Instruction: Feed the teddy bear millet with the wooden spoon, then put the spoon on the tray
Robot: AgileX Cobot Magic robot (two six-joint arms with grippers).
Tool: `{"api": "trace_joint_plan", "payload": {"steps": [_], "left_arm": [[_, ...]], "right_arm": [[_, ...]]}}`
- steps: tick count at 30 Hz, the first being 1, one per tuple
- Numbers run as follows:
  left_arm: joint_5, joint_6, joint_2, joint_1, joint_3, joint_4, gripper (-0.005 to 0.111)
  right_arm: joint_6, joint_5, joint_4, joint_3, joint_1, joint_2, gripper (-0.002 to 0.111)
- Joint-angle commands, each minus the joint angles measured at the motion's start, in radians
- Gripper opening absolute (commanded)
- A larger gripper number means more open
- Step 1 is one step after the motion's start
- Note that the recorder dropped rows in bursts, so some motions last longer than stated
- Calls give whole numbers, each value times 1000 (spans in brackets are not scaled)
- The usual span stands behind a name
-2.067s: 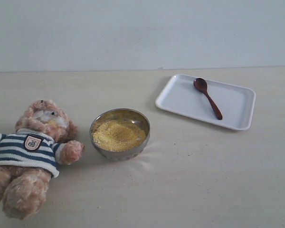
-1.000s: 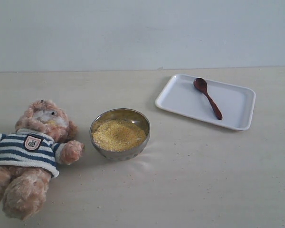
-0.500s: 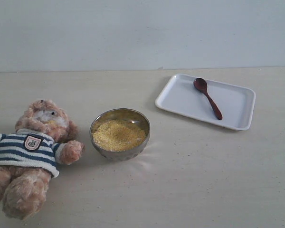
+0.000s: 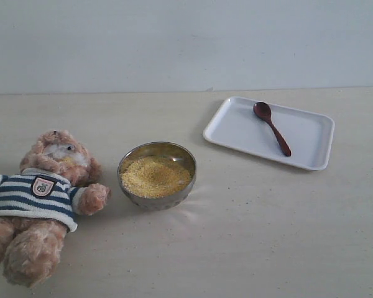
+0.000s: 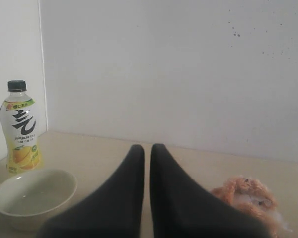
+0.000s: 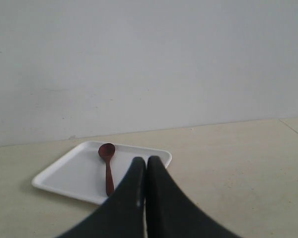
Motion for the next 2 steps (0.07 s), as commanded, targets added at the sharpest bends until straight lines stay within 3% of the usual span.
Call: {"api": "trace_joint_plan", "payload": {"steps": [1,2], "left_arm": [[2,-5,-2,-8,4,5,5],[2,-5,-2,-8,4,5,5]], "right_arm": [[-2,-10,2,0,-2,-5,0],[-2,-10,2,0,-2,-5,0]]}}
